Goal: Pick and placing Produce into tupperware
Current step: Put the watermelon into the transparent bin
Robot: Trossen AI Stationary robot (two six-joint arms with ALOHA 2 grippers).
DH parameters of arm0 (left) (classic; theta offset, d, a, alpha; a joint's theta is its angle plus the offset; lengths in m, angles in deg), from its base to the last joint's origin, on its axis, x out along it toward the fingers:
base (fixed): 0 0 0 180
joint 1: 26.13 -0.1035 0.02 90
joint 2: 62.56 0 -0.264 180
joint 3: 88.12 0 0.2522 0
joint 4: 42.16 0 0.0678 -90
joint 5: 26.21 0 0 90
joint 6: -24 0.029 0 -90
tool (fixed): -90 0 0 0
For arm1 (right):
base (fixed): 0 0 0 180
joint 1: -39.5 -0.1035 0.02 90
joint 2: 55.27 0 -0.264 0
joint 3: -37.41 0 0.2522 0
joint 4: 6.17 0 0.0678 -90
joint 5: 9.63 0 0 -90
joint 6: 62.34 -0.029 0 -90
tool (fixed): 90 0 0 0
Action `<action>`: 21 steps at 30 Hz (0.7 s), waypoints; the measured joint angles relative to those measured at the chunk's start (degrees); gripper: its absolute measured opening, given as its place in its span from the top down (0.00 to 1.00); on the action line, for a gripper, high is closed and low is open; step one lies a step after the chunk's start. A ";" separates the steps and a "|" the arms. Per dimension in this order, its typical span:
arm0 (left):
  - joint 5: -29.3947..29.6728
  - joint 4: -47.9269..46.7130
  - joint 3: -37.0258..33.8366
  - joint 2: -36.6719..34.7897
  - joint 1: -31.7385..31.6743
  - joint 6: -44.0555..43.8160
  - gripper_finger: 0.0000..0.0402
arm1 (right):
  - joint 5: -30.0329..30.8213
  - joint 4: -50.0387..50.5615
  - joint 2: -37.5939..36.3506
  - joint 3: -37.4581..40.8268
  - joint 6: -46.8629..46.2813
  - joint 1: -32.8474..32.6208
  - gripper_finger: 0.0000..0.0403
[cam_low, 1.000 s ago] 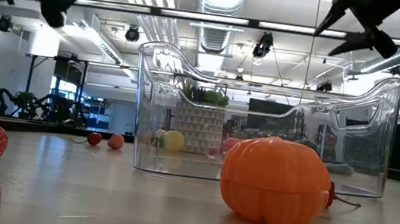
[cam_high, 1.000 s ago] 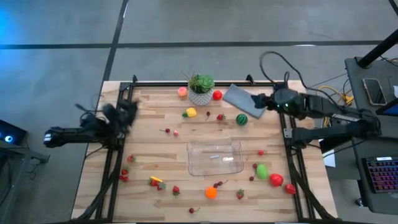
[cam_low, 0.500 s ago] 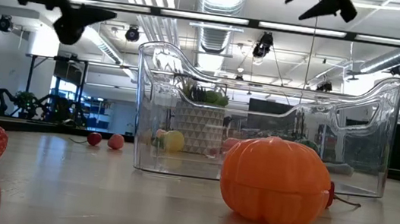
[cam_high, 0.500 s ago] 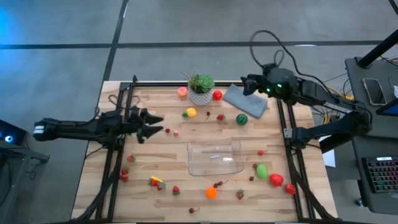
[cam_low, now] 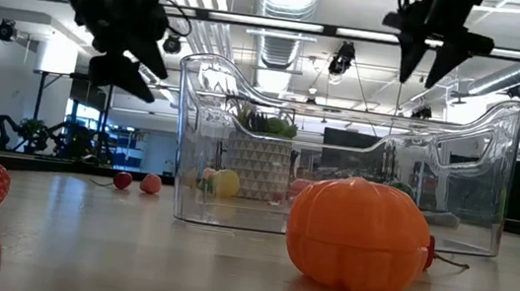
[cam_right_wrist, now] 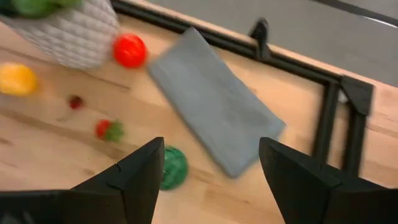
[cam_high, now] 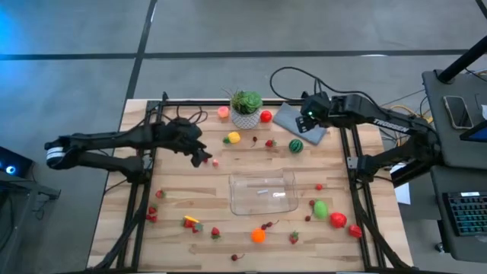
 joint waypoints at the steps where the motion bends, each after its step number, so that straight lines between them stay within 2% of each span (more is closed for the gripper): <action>1: -0.02 0.42 0.69 0.78 0.00 0.20 0.32 | 0.02 0.65 0.16 0.01 0.02 0.01 0.37; 7: -0.04 6.36 4.69 4.18 0.00 0.19 0.32 | 0.20 1.12 0.74 -0.01 0.22 -0.04 0.37; 11: -1.16 5.91 5.45 4.96 0.02 -2.82 0.32 | 0.62 1.06 0.69 -0.01 0.21 -0.01 0.37; 14: -1.09 5.79 5.29 5.00 -0.28 1.74 0.32 | 0.31 0.98 0.41 -0.01 0.99 -0.07 0.37; 17: -1.06 4.90 4.90 4.35 -0.27 3.22 0.32 | -1.57 0.73 0.30 0.02 4.79 -0.56 0.37; 21: -1.73 3.72 4.95 3.95 -0.26 -1.75 0.32 | -6.72 0.87 1.32 0.72 5.73 0.21 0.37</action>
